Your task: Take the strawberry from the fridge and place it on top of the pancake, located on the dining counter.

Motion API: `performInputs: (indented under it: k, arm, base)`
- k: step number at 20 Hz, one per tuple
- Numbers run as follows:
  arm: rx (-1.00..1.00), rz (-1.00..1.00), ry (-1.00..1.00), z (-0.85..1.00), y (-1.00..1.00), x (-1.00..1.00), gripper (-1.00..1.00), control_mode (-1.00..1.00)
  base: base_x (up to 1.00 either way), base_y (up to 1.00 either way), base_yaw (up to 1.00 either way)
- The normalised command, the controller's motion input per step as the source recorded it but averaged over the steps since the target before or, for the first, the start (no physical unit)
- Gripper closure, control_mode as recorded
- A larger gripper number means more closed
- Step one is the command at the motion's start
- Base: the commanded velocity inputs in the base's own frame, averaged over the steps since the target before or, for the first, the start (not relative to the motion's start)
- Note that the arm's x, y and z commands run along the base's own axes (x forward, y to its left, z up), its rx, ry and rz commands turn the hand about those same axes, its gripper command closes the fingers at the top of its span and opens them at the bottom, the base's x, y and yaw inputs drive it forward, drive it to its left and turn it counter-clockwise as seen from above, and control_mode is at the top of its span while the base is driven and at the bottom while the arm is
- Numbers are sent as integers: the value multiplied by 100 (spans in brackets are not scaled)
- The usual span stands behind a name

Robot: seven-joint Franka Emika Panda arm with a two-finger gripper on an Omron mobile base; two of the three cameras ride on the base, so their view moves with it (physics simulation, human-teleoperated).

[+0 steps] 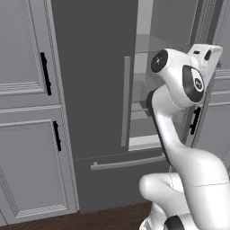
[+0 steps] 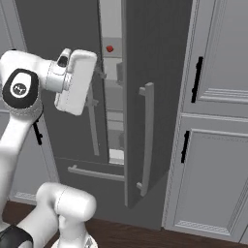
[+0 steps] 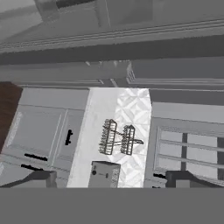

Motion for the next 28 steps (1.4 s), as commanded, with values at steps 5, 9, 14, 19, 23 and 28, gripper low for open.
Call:
performInputs:
  k: [5, 9, 14, 19, 23, 28]
  arm:
    - [-40, 2, 9, 36, 38, 64, -100, -100]
    - [-10, 8, 26, 0, -1, 91, -100, -100]
    - [0, 1, 37, 0, -52, 100, -100, -100]
    - [0, 0, 23, -3, -60, 65, -100, -100]
    - [0, -2, 15, -6, -66, 8, -100, -100]
    - [5, -9, 13, 0, -82, -10, -100, -100]
  base:
    - [0, 0, 0]
    - [0, 0, 0]
    - [0, 0, 0]
    - [0, 0, 0]
    - [0, 0, 0]
    - [0, 0, 0]
